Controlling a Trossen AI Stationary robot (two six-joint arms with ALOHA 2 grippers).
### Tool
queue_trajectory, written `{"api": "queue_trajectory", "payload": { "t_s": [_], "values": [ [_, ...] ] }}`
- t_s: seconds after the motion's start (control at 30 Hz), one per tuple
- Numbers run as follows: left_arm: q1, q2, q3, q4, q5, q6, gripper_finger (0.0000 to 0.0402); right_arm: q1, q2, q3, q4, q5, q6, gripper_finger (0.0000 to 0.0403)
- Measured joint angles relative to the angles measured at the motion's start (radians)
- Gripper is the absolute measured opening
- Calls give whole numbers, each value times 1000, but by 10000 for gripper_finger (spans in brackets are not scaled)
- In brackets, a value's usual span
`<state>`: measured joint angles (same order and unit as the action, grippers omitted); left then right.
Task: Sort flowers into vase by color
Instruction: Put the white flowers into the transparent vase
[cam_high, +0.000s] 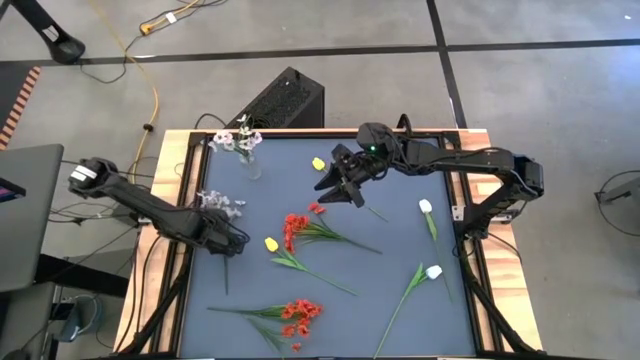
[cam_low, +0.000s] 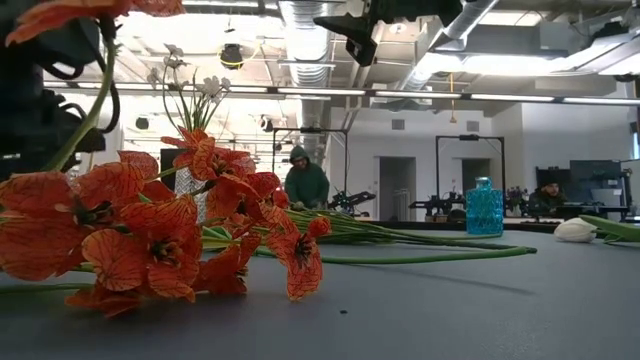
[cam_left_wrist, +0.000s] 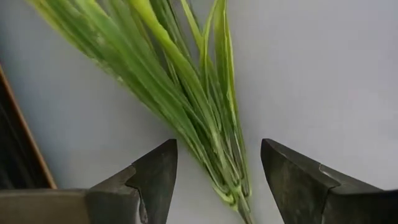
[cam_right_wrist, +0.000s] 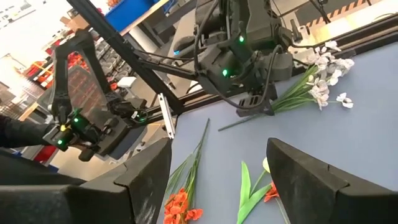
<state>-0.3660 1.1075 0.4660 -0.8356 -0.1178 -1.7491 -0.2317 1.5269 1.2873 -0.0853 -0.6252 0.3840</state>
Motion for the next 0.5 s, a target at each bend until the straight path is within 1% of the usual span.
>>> {"api": "queue_trajectory", "payload": {
  "t_s": [0.13,0.23,0.33,0.5],
  "values": [
    [-5,77,4,42,-3,34,218,0,0,0,0,3,0,291],
    [-15,120,12,64,-8,52,200,0,0,0,-1,3,0,291],
    [-23,137,37,48,-7,67,155,0,0,0,-3,4,1,291],
    [-26,102,56,48,7,108,44,0,0,0,-6,5,0,291]
  ]
}}
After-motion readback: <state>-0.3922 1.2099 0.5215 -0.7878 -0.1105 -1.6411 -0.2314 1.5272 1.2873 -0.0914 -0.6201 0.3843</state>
